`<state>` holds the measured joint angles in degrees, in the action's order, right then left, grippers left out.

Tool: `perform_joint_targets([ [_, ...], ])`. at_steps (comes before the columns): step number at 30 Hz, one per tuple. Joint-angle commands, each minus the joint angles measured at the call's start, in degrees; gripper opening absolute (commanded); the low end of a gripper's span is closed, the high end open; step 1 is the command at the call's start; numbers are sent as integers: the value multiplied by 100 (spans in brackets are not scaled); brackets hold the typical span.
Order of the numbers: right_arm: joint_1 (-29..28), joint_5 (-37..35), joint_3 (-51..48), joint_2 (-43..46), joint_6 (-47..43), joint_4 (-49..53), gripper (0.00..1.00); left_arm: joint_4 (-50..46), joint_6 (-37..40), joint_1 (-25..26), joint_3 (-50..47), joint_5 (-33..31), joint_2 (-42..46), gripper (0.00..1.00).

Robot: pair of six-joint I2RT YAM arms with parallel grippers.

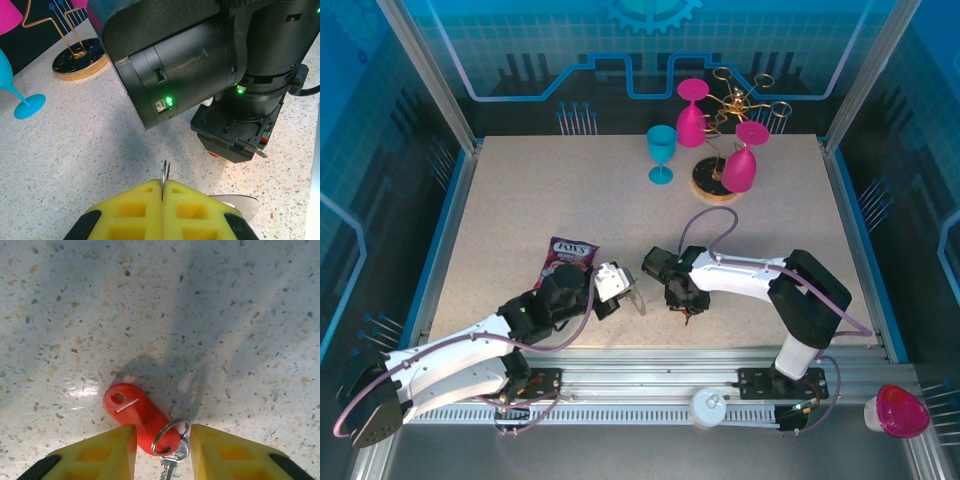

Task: Put the keys on the keyring

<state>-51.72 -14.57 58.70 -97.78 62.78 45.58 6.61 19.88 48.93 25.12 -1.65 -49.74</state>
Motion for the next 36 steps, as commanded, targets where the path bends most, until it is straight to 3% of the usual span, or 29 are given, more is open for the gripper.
perform_joint_targets([
  [1,-4,-35,-91,-132,91,38,32,70,95,12,21,99,79,0],
  [4,8,-88,-114,-159,111,80,27,68,95,16,19,98,77,0],
  [10,5,-208,-114,-98,80,163,8,62,99,12,19,86,69,0],
  [15,-13,-344,-108,128,-53,233,1,42,96,12,20,88,99,0],
  [20,-8,-220,-155,577,-370,68,0,38,111,12,29,86,106,0],
  [25,232,756,-565,1066,-941,-1053,0,42,104,12,25,86,103,0],
  [36,1032,1854,-1180,874,-1596,-2009,0,0,109,12,19,61,122,0],
])
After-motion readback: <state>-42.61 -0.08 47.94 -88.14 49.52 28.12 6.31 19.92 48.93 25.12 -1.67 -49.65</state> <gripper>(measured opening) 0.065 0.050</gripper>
